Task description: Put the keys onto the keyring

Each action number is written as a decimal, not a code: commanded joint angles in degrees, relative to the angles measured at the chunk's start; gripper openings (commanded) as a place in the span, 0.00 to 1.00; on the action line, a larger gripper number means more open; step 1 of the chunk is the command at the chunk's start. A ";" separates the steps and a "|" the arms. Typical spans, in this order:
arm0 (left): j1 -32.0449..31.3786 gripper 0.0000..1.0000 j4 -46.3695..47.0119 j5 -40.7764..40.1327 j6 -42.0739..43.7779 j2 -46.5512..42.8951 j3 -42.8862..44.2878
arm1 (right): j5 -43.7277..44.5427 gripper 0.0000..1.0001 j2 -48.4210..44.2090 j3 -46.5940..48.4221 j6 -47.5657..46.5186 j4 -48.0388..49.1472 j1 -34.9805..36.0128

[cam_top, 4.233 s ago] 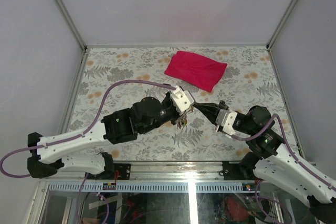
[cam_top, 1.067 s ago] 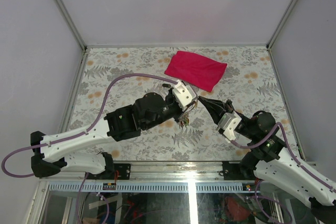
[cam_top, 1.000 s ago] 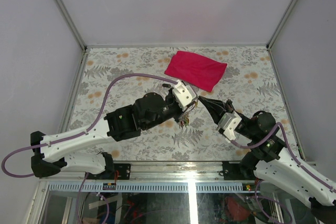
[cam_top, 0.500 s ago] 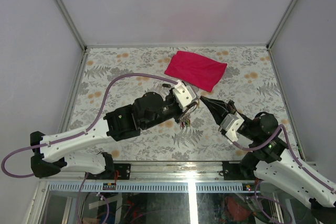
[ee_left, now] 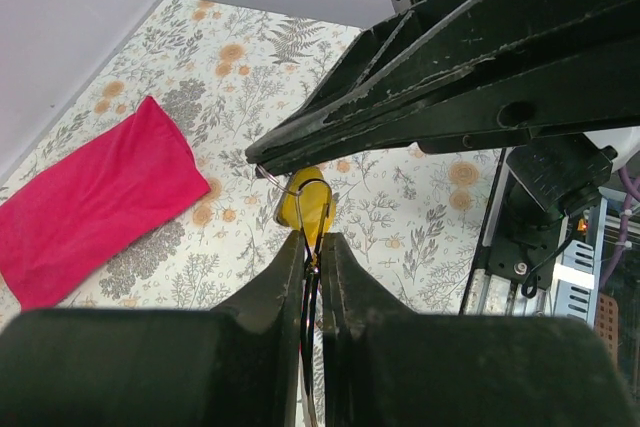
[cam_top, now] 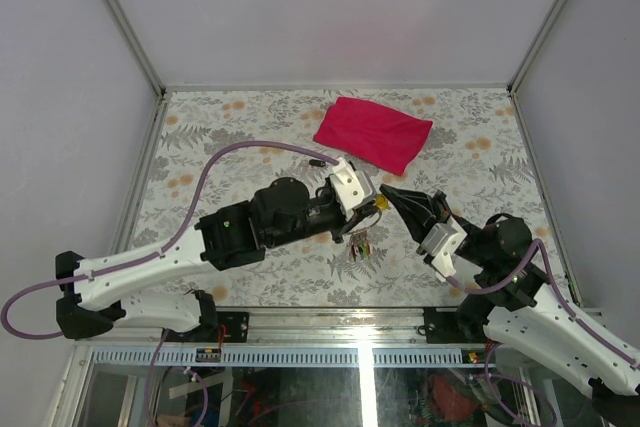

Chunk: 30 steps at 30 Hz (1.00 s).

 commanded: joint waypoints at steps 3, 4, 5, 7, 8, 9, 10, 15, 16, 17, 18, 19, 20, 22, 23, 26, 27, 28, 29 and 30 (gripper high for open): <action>-1.40 0.00 -1.51 3.77 -0.35 -1.59 -0.75 | 1.35 0.00 -1.31 5.88 -0.57 -3.72 -0.86; -1.43 0.00 -1.93 3.24 -0.04 -1.76 -0.72 | 0.39 0.01 -1.52 6.86 -0.04 -6.00 -0.91; -1.42 0.00 -2.27 2.78 0.31 -1.88 -0.69 | -0.49 0.02 -1.66 7.74 0.49 -7.90 -0.87; -1.39 0.00 -3.08 2.10 0.90 -1.87 -0.56 | -2.09 0.08 -1.91 9.15 1.87 -11.31 -0.86; -1.42 0.00 -3.41 1.88 1.17 -1.89 -0.49 | -2.84 0.11 -2.09 9.78 2.50 -12.82 -0.86; -1.40 0.00 -3.74 1.80 1.36 -1.82 -0.30 | -3.54 0.15 -2.24 10.29 3.09 -14.33 -0.87; -1.41 0.00 -3.99 1.75 1.51 -1.85 -0.18 | -4.08 0.18 -2.35 10.83 3.56 -15.77 -0.87; -1.44 0.00 -4.32 1.73 1.44 -2.14 -0.34 | -4.14 0.27 -3.50 12.21 5.19 -20.87 -0.86; -1.41 0.00 -4.34 1.73 1.35 -2.24 -0.47 | -3.87 0.28 -3.95 12.38 5.47 -21.41 -0.86; -1.36 0.00 -4.34 1.67 1.26 -2.35 -0.58 | -3.58 0.30 -4.52 12.48 5.83 -21.94 -0.86; -1.39 0.00 -4.30 1.70 1.14 -2.48 -0.71 | -3.19 0.31 -5.00 12.61 6.23 -22.50 -0.89; -1.44 0.00 -4.34 1.74 1.03 -2.62 -0.82 | -2.64 0.33 -5.48 12.77 6.73 -23.05 -0.87; -1.44 0.00 -4.30 1.67 0.85 -2.76 -0.92 | -2.00 0.34 -5.98 12.98 7.29 -23.80 -0.86; -1.33 0.00 -4.34 1.50 0.39 -3.00 -1.15 | -1.20 0.36 -6.70 13.42 8.93 -25.39 -0.86; -1.41 0.00 -4.32 1.33 0.20 -3.08 -1.33 | -0.74 0.37 -7.08 13.56 10.07 -26.08 -0.86; -1.35 0.00 -3.94 0.09 -1.05 -3.38 -1.71 | 1.26 0.39 -7.99 13.76 14.77 -28.40 -0.91; -1.34 0.00 -3.79 -0.98 -1.77 -3.44 -1.79 | 2.01 0.40 -8.25 13.77 16.60 -29.15 -0.87; -1.32 0.00 -3.39 -2.07 -2.58 -3.52 -1.98 | 3.32 0.40 -8.40 13.77 18.91 -29.73 -0.86; -1.29 0.00 -2.70 -3.22 -4.19 -3.67 -2.30 | 4.99 0.41 -8.49 13.88 21.71 -30.26 -0.86; -1.23 0.00 -1.64 -4.19 -5.71 -3.96 -2.80 | 6.73 0.42 -8.59 14.03 25.64 -30.96 -0.86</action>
